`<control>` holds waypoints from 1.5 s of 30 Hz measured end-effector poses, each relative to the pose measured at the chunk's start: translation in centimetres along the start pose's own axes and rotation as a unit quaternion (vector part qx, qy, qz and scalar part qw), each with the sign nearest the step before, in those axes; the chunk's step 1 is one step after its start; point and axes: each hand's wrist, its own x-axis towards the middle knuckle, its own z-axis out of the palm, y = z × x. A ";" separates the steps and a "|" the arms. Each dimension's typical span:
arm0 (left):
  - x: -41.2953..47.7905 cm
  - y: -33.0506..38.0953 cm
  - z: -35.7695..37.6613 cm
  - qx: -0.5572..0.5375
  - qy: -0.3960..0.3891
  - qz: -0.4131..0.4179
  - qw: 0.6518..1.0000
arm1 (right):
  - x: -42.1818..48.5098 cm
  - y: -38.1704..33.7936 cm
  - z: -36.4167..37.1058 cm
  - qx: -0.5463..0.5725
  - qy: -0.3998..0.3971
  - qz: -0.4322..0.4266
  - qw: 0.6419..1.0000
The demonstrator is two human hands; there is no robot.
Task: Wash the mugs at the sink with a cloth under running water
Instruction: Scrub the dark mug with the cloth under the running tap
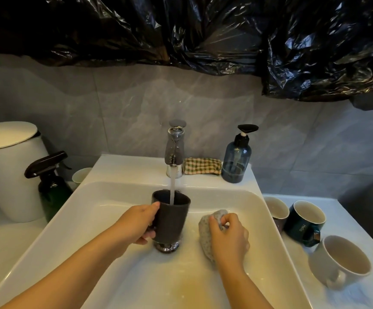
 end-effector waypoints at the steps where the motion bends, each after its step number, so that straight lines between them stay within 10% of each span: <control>1: 0.0 -0.2 0.0 -0.042 -0.011 -0.025 0.999 | -0.1 -0.1 0.1 0.012 -0.003 -0.004 1.000; 6: 0.7 -0.9 0.1 -0.215 -0.074 -0.076 0.971 | 0.3 -2.3 0.5 0.140 -0.049 -0.011 0.989; 13: 2.3 -1.4 0.9 -0.126 -0.047 0.005 0.991 | -0.3 -3.3 2.7 0.180 -0.243 -0.105 0.948; 23: 2.1 -2.3 0.9 -0.144 -0.047 0.059 0.987 | 1.0 -3.0 3.0 0.208 -0.275 0.043 0.938; 28: 1.8 -2.4 2.4 0.024 0.105 0.184 0.977 | 0.5 -3.0 2.9 0.302 -0.280 0.099 0.906; 32: 2.2 -2.0 3.7 -0.102 0.187 0.208 0.954 | -0.8 -3.6 3.5 0.351 -0.299 0.162 0.872; 41: 1.9 -1.4 3.8 -0.272 0.145 0.126 0.943 | -1.8 -3.6 3.7 0.051 -0.266 -0.229 0.935; 45: 1.9 -1.8 4.5 -0.237 0.136 0.111 0.956 | -0.6 -3.4 4.0 0.100 -0.250 -0.153 0.951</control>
